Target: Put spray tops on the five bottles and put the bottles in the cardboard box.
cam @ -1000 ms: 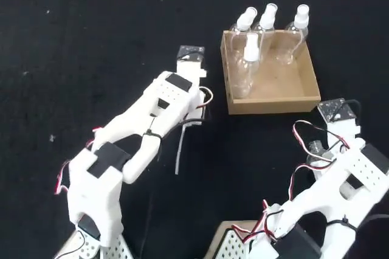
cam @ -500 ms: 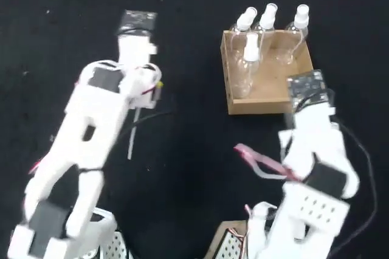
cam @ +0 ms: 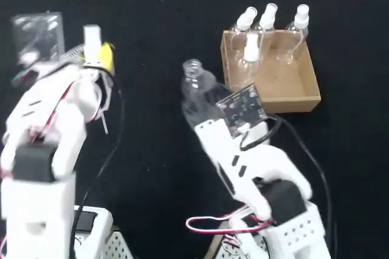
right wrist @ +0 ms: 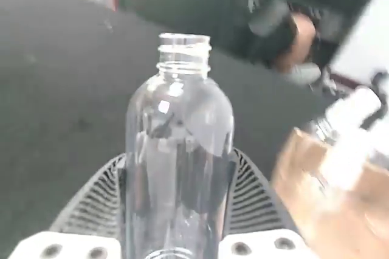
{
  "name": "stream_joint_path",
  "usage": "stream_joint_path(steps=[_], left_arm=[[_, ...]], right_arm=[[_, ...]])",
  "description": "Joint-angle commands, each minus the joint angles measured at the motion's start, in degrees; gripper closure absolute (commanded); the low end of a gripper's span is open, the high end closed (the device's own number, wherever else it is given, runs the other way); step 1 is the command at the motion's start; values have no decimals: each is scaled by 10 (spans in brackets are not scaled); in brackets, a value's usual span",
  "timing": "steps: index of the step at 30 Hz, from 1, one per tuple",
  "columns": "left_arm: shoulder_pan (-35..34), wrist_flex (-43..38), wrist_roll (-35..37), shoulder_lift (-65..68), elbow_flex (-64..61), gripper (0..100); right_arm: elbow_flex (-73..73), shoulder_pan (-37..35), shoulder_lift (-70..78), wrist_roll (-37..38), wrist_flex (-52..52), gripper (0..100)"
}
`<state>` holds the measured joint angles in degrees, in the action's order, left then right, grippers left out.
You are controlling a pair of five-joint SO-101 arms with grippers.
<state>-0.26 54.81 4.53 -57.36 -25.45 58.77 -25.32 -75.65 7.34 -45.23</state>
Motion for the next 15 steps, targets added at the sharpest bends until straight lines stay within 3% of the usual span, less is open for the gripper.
stream_joint_path(steps=[1,9,15], left_arm=[[-2,-65,0,-96,7,970],[0,-199,6,-122,-35,970],[5,-314,119,-120,-102,970]], right_arm=[[39,-24,-10,-28,125,987],[142,-25,-15,-99,285,987],[160,-25,-15,-98,299,987]])
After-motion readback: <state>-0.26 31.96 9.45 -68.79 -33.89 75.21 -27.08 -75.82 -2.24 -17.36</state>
